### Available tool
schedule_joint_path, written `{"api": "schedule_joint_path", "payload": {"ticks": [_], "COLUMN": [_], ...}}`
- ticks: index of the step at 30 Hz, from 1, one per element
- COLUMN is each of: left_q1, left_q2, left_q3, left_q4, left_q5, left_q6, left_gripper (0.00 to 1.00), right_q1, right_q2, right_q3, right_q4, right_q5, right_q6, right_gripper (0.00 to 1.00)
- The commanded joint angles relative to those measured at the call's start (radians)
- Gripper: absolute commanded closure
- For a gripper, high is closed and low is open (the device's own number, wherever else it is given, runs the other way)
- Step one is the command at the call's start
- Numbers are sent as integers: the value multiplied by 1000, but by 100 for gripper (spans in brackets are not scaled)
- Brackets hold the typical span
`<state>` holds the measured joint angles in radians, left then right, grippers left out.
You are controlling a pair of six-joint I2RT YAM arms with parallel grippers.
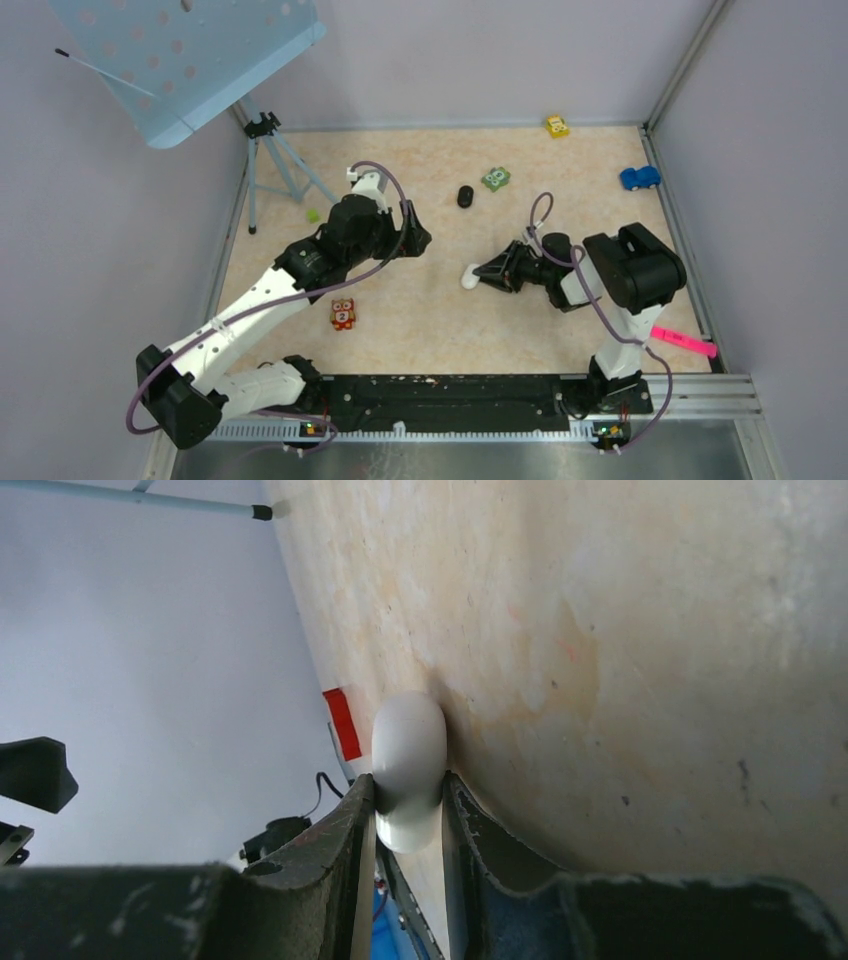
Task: Insert the wireless bluetooth earbuds into the charging case
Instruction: Place the charging case with the earbuds at the center of the board, then reset both arms
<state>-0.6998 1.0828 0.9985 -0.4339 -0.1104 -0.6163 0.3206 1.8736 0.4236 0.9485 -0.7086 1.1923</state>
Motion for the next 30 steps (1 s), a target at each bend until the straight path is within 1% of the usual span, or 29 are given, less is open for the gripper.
{"api": "schedule_joint_path", "payload": {"ticks": [1, 2, 3, 4, 7, 9, 12, 13, 15, 16, 17, 18, 19, 22, 25, 27, 30], "left_q1": [6, 6, 6, 6, 6, 6, 7, 8, 11, 15, 19, 20, 23, 33, 43, 46, 48], "left_q2": [18, 20, 22, 24, 34, 43, 50, 52, 60, 66, 74, 84, 95, 137, 168, 181, 191], "left_q3": [41, 42, 42, 42, 58, 77, 95, 98, 105, 112, 122, 132, 141, 170, 207, 223, 241], "left_q4": [37, 38, 39, 40, 29, 13, -11, -16, -22, -30, -38, -51, -61, -99, -129, -135, -150], "left_q5": [29, 34, 35, 35, 40, 33, -36, -67, -109, -128, -150, -183, -217, -361, -384, -362, -334], "left_q6": [16, 17, 17, 18, 28, 41, 44, 42, 56, 64, 74, 84, 94, 91, 136, 172, 189], "left_gripper": [1, 1, 1, 1, 1, 1, 1, 1, 1, 1, 1, 1, 1, 1, 1, 1, 1], "right_q1": [6, 6, 6, 5, -1, -2, -23, -34, -54, -58, -60, -61, -61, -60, -61, -61, -61], "right_q2": [-70, -93, -127, -180, -317, -418, -543, -575, -641, -674, -709, -739, -780, -869, -944, -989, -1049], "right_q3": [-30, -31, -30, -22, 18, 58, 124, 151, 209, 240, 271, 304, 338, 422, 451, 443, 398], "right_q4": [-12, -54, -116, -189, -486, -700, -1000, -1083, -1229, -1304, -1368, -1433, -1489, -1596, -1625, -1614, -1563], "right_q5": [41, 56, 74, 95, 177, 271, 395, 424, 501, 565, 645, 769, 862, 1111, 1274, 1329, 1353], "right_q6": [-55, -76, -107, -145, -292, -386, -489, -514, -558, -573, -580, -589, -596, -585, -610, -623, -635], "right_gripper": [59, 51, 47, 45, 41, 35, 26, 21, 17, 13, 12, 11, 11, 11, 10, 10, 10]}}
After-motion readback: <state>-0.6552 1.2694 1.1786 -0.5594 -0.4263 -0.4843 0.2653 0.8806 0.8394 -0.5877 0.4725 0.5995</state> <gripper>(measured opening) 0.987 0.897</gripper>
